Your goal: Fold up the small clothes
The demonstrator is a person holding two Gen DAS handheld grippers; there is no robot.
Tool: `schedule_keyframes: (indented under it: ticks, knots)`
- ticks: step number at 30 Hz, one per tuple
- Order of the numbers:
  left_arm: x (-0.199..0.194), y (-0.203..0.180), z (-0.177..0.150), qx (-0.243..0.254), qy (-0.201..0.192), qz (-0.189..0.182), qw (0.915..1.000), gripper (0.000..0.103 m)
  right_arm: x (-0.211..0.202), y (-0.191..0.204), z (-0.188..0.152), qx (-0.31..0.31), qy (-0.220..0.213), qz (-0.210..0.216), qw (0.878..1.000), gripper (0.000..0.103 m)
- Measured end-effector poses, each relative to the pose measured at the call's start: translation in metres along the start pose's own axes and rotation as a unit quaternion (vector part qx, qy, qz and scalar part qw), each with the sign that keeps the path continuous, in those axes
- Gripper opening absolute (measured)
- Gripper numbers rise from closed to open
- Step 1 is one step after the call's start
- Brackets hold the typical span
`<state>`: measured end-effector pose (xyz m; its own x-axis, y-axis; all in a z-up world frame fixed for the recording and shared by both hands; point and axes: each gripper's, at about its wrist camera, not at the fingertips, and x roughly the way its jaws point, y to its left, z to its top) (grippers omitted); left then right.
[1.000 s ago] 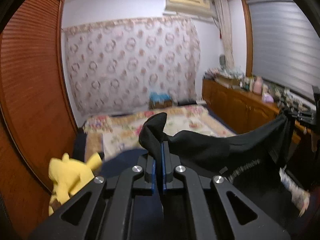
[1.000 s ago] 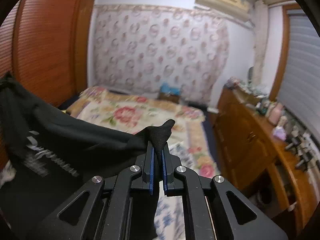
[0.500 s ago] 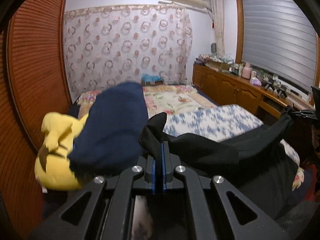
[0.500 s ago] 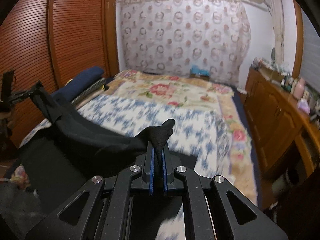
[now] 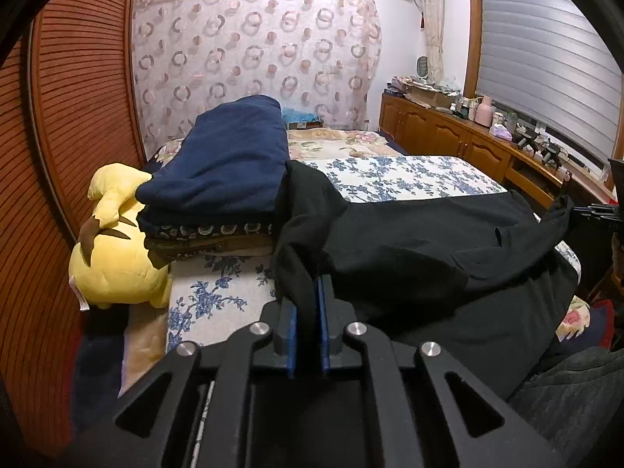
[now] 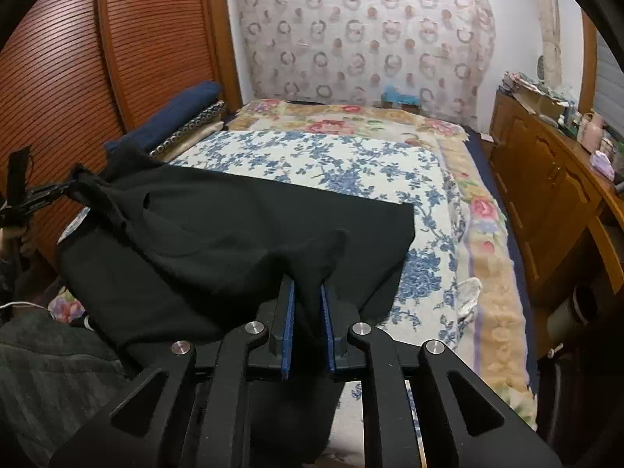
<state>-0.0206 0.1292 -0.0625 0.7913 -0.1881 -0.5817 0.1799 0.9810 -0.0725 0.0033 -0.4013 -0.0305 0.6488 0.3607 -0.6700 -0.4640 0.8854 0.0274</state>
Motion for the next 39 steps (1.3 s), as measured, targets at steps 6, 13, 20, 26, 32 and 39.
schedule_keyframes:
  ticks: [6,13,20,26,32,39]
  knots:
    - [-0.016,0.016,0.021,0.013,-0.016,0.044,0.9988,0.031,-0.011,-0.009,0.015,-0.004,-0.028,-0.032,0.999,0.049]
    - [-0.019,0.033,0.051,0.01,-0.032,0.05,0.9982,0.061,0.012,-0.015,0.03,-0.016,-0.037,-0.051,0.998,0.053]
    - [0.028,0.023,0.068,0.008,-0.014,0.029,0.9995,0.061,0.051,-0.021,0.042,-0.012,-0.029,-0.051,0.998,0.072]
    - [0.079,0.013,0.078,0.01,0.02,0.022,0.9995,0.061,0.097,-0.046,0.047,0.008,0.013,-0.077,0.997,0.074]
    - [0.106,0.008,0.082,0.006,0.04,0.015,0.9991,0.061,0.131,-0.072,0.045,0.032,0.049,-0.083,0.995,0.074]
    - [0.121,-0.005,0.079,0.025,0.054,0.006,0.9982,0.048,0.153,-0.079,0.038,0.036,0.081,-0.077,0.993,0.074]
